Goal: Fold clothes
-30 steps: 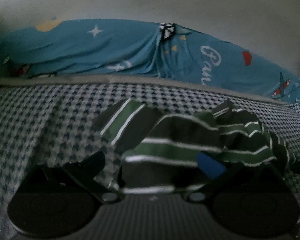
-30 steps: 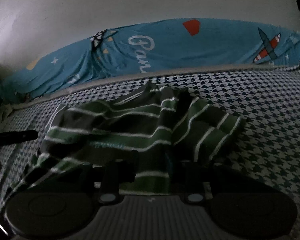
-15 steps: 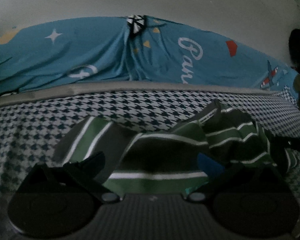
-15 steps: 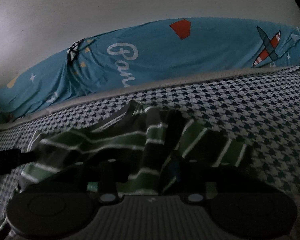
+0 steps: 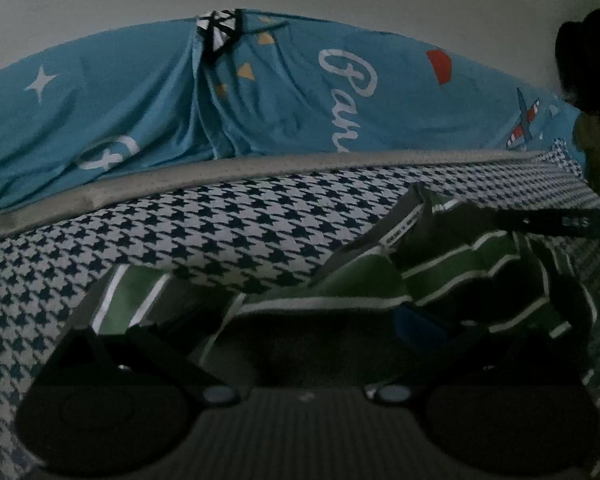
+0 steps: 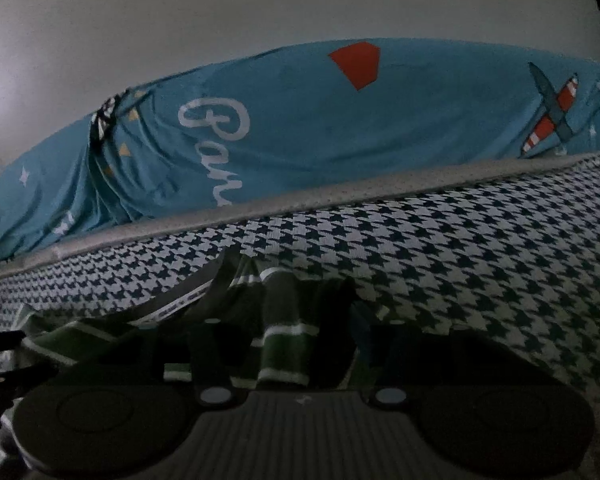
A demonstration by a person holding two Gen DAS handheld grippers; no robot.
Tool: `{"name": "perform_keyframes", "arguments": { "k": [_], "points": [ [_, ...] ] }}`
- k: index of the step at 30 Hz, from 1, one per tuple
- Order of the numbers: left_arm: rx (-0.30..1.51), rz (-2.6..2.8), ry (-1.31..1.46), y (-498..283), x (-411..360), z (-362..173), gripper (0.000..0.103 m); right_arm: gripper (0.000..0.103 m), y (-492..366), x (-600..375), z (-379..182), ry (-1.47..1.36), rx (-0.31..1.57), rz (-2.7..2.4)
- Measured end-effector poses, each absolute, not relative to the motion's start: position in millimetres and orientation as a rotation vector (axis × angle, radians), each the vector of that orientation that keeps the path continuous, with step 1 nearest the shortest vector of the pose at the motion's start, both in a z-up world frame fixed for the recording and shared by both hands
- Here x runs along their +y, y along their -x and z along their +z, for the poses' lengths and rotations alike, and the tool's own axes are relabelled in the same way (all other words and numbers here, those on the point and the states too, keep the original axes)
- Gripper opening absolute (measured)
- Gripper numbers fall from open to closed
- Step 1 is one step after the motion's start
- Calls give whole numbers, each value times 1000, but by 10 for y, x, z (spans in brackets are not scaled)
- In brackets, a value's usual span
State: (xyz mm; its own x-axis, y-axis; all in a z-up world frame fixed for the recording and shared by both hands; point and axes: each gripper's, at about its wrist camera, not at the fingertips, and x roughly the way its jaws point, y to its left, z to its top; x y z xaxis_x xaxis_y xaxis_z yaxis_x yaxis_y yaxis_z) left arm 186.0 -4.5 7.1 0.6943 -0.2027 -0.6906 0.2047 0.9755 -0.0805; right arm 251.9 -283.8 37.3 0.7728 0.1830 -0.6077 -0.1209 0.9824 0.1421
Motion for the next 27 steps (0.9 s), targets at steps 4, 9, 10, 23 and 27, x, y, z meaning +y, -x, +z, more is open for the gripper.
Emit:
{"name": "perform_keyframes", "arguments": {
  "k": [4, 9, 10, 23, 27],
  "points": [
    [787, -232, -10, -1930, -45, 6, 102, 53, -2676, -2774, 280, -87, 700, 176],
    [808, -233, -9, -1976, -22, -46, 82, 52, -2760, -2628, 160, -19, 709, 150],
    [811, -235, 1, -1983, -5, -53, 80, 46, -2762, -2602, 155, -4, 700, 144],
    [653, -103, -87, -1891, -106, 144, 26, 7, -2727, -2435, 440, 31, 562, 155],
    [518, -40, -121, -1845, -132, 382, 26, 7, -2700, -2364, 734, -17, 444, 159]
  ]
}}
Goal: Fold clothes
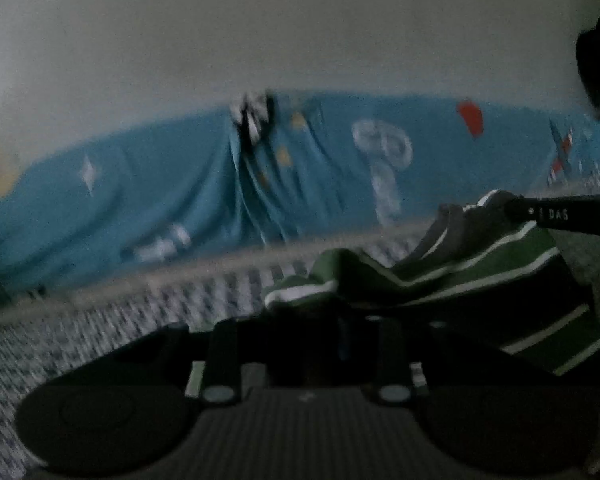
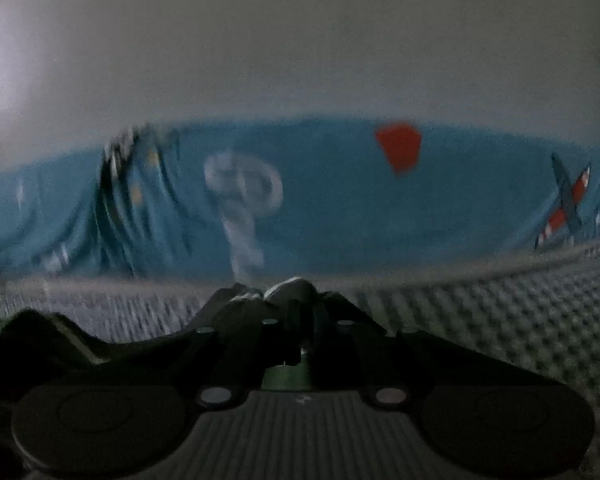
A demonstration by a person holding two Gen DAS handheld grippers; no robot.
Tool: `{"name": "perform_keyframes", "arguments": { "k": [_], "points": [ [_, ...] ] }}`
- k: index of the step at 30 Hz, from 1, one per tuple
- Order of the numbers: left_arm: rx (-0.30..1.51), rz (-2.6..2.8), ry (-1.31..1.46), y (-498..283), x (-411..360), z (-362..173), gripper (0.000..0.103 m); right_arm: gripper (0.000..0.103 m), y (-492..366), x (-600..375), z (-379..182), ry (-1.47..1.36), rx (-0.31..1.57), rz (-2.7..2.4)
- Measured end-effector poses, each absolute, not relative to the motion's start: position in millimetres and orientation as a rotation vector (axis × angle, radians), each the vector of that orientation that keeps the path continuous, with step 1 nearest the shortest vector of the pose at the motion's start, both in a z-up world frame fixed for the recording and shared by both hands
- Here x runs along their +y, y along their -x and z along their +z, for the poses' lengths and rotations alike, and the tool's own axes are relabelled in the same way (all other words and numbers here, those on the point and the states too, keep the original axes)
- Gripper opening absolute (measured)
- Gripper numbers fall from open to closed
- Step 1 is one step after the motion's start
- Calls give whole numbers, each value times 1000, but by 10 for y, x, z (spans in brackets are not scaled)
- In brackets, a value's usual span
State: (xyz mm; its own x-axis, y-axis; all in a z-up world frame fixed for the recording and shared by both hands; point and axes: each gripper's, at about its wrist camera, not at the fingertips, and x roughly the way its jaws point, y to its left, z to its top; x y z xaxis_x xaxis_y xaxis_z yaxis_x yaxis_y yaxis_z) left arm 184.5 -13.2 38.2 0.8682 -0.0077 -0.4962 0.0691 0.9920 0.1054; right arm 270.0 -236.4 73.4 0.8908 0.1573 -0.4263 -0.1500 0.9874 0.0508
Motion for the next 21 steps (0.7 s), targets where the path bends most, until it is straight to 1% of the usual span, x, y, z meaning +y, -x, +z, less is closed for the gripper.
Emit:
{"name": "perform_keyframes", "arguments": {
  "k": [2, 3, 4, 5, 6, 8, 9, 12, 14, 16, 17, 19, 21],
  "points": [
    [473, 2, -124, -1858, -126, 454, 28, 9, -2743, -2350, 763, -58, 432, 168],
    [484, 21, -127, -1906, -120, 445, 32, 9, -2764, -2343, 778, -78, 426, 173],
    [511, 45, -131, -1970, -106, 400, 33, 9, -2790, -2339, 777, -98, 435, 183],
    [543, 67, -121, -2025, -73, 335, 36, 13, -2821, -2339, 754, -116, 465, 197],
    [585, 79, -107, -2075, -22, 270, 42, 15, -2839, -2348, 739, -130, 489, 206],
    [655, 97, -76, -2144, 73, 166, 49, 21, -2850, -2389, 732, -141, 512, 217],
    [655, 102, -64, -2131, 100, 165, 58, 21, -2847, -2425, 736, -135, 513, 220],
    [643, 114, -35, -2089, 170, 208, 80, 22, -2857, -2599, 722, -136, 535, 192],
    [628, 113, -14, -2058, 206, 293, 83, 23, -2876, -2734, 684, -133, 561, 155],
    [621, 109, 19, -2031, 250, 366, 83, 24, -2893, -2866, 645, -128, 587, 117],
    [619, 105, 35, -2023, 271, 390, 84, 28, -2901, -2933, 620, -127, 601, 100],
    [615, 92, 58, -1999, 269, 459, 85, 34, -2910, -3064, 554, -134, 640, 67],
    [611, 82, 61, -1972, 245, 517, 86, 34, -2914, -3168, 485, -145, 679, 38]
  ]
}}
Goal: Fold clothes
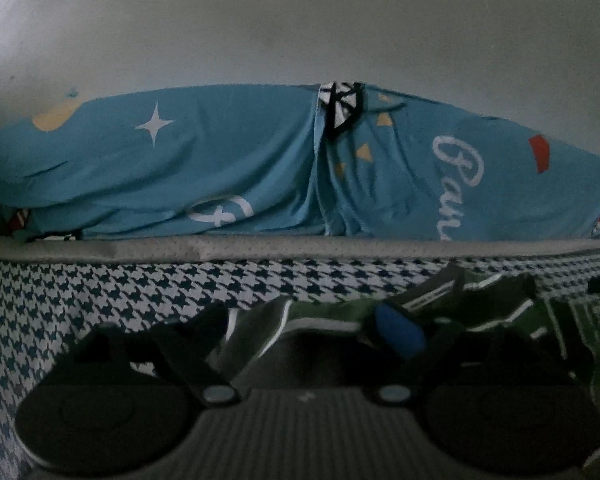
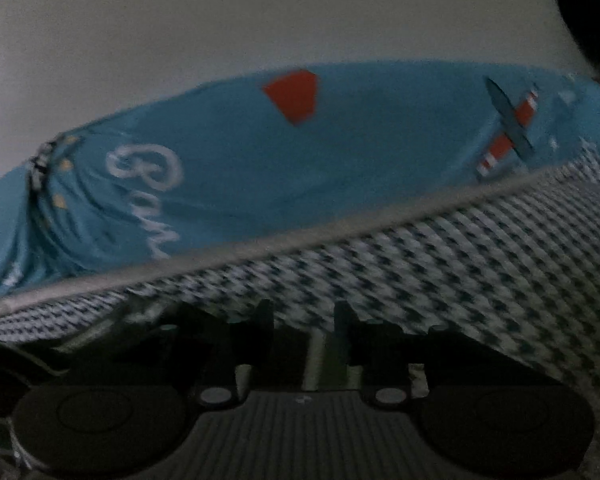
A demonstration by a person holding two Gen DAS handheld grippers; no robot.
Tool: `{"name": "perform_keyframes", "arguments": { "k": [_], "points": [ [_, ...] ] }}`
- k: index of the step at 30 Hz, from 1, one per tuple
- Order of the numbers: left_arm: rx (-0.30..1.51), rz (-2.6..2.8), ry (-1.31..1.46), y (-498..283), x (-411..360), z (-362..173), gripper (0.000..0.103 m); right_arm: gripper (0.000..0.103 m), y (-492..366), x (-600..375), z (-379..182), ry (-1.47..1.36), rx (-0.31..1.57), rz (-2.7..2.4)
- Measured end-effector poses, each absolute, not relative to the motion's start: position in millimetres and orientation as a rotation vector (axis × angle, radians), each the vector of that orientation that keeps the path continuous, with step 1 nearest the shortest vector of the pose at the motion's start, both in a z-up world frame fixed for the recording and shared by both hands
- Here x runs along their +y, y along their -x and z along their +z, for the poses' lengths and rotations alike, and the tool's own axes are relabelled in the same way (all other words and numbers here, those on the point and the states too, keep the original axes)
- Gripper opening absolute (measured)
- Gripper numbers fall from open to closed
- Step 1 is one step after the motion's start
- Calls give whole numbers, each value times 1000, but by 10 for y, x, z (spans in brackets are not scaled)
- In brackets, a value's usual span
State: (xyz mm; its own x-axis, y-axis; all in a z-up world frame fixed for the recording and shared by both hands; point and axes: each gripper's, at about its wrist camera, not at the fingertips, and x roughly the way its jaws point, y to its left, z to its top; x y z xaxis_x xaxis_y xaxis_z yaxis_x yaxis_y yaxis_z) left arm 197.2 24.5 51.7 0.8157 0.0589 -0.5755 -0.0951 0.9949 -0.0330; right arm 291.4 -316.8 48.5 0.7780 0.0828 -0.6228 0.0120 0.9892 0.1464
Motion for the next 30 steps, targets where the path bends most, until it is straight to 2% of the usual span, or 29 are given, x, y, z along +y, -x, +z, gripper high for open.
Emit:
{"name": "perform_keyframes", "arguments": {
  "k": [10, 15, 16, 18, 20, 30],
  "points": [
    [589, 98, 28, -1808, 284, 665, 90, 36, -2696, -3336, 282, -201, 844, 25],
    [595, 122, 19, -1772, 357, 683, 90, 38, -2636, -3190, 221, -142, 840, 29],
    [597, 129, 19, -1770, 373, 683, 91, 37, -2620, -3154, 210, -128, 834, 31],
    [604, 145, 23, -1769, 410, 681, 91, 27, -2591, -3079, 196, -90, 818, 34],
    [614, 159, 38, -1776, 464, 678, 91, 10, -2570, -3014, 191, -68, 802, 56],
    [646, 255, 104, -1785, 791, 703, 97, 7, -2404, -3134, 596, -26, 627, -197]
  ]
}}
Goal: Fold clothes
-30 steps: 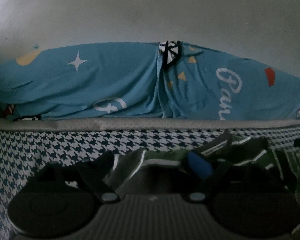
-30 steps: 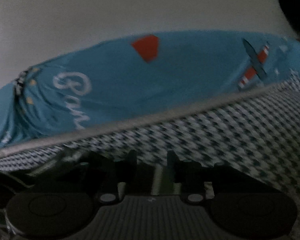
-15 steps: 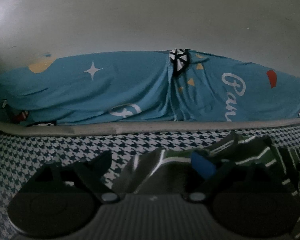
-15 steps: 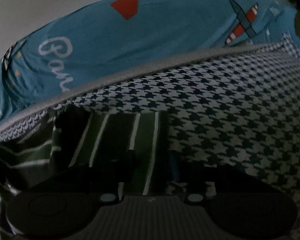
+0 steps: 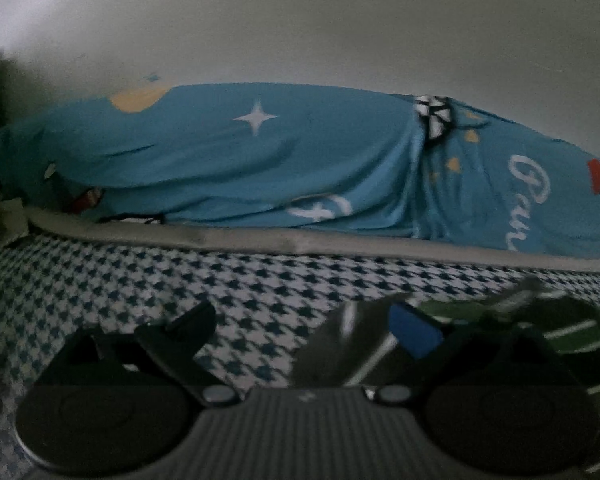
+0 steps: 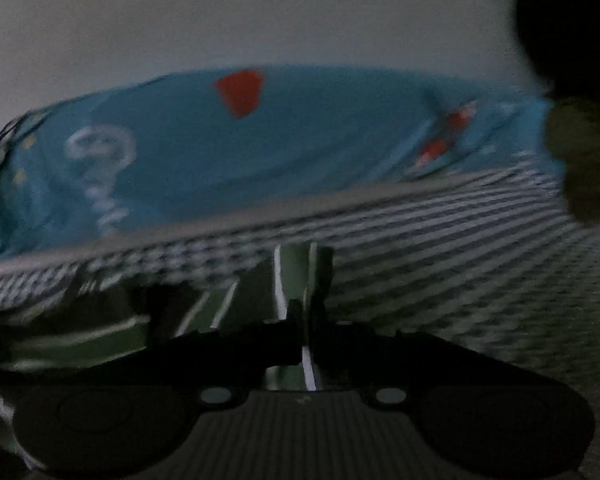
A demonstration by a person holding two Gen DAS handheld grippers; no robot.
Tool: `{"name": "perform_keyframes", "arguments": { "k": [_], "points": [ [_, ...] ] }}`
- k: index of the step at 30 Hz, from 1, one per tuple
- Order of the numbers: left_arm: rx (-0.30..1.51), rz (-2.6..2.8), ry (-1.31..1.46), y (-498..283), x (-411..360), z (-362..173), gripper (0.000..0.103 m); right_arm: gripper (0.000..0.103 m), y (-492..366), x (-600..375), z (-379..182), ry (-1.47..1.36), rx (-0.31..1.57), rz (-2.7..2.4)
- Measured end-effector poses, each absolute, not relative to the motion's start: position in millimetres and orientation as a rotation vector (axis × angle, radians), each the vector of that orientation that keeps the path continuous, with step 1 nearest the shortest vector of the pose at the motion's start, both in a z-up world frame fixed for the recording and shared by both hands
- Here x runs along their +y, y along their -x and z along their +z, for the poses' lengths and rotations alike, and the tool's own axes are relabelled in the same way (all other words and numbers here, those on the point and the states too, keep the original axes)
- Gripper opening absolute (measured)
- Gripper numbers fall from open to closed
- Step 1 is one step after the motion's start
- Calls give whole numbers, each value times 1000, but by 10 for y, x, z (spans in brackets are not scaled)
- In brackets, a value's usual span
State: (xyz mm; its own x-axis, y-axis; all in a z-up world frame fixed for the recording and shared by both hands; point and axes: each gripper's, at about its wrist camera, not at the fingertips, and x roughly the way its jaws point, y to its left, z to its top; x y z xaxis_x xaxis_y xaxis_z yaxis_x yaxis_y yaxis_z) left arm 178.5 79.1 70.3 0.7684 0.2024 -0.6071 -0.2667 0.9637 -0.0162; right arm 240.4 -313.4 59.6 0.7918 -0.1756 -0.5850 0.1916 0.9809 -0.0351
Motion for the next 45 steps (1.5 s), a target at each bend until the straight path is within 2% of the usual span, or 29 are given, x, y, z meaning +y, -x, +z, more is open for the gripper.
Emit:
{"name": "perform_keyframes", "arguments": {
  "k": [4, 5, 8, 23, 28, 33, 35, 37, 42, 45],
  "points": [
    [669, 290, 130, -1783, 909, 686, 97, 10, -2435, -3185, 573, 7, 626, -258],
    [672, 296, 136, -1780, 930, 687, 97, 15, -2436, -3192, 584, 8, 624, -266],
    [685, 305, 162, -1789, 1001, 694, 98, 23, -2404, -3170, 655, 4, 584, -283],
    [759, 230, 389, -1920, 1213, 527, 98, 23, -2110, -2645, 768, -58, 632, -41],
    [781, 216, 414, -1957, 1211, 378, 96, 29, -1884, -2467, 789, -71, 637, 40],
    [810, 185, 408, -2000, 1161, 214, 78, 30, -1856, -2415, 726, -75, 669, 80],
    [811, 180, 394, -2010, 1119, 151, 74, 30, -1890, -2447, 701, -84, 682, 71],
    [794, 169, 349, -2013, 1050, 133, 63, 30, -1930, -2487, 681, -106, 699, 67],
    [771, 114, 304, -2004, 888, 108, 18, 30, -1971, -2501, 635, -129, 725, 71],
    [736, 111, 257, -1956, 795, 154, 12, 30, -1970, -2475, 636, -117, 718, 74]
  ]
}}
